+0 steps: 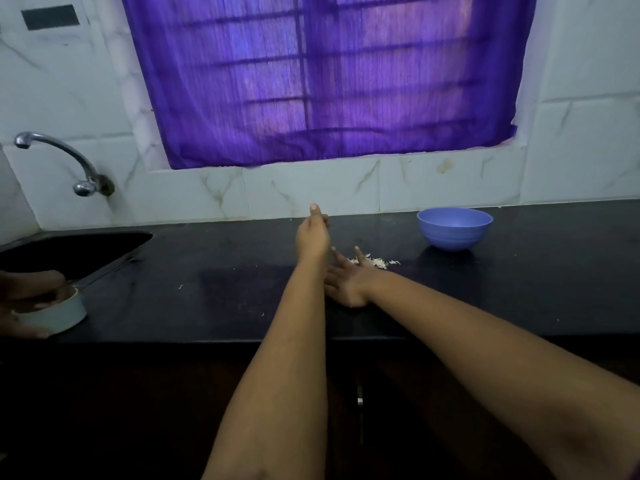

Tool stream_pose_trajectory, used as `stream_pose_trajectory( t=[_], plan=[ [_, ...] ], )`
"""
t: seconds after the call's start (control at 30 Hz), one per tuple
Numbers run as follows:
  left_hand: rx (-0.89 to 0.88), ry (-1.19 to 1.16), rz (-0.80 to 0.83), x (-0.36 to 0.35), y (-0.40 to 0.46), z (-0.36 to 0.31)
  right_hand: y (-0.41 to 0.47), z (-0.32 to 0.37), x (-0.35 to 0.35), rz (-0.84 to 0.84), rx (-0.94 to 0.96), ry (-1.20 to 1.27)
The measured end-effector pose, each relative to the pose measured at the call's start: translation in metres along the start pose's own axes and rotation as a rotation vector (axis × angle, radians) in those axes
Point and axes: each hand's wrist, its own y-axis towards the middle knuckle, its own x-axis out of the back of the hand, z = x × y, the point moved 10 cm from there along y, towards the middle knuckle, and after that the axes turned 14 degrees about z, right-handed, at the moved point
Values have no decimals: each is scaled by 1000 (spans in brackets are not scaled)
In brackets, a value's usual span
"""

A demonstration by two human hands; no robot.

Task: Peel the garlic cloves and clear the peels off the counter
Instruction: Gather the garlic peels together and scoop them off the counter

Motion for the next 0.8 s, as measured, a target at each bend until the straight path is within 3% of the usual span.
stream_pose_trajectory(
  t=[0.23, 0.3, 0.4, 0.5, 0.67, 0.73, 0.8],
  plan=[
    [108, -122, 15, 2, -23, 22, 2, -64, -2, -31, -251, 96],
    [148, -135, 29, 5, -29, 31, -13, -86, 12, -232, -209, 322],
    [153, -105, 44, 3, -38, 39, -62, -134, 41, -746, -182, 817],
    [107, -12, 31, 0, -50, 39, -96, -158, 47, -922, -236, 906],
    [22, 373, -53, 0, -65, 23, -97, -144, 43, -786, -268, 712],
    [-6, 530, -18, -10, -71, 13, -82, -131, 33, -585, -277, 548],
    [32, 611, 83, -23, -73, 13, -61, -123, 2, -266, -317, 447]
  ],
)
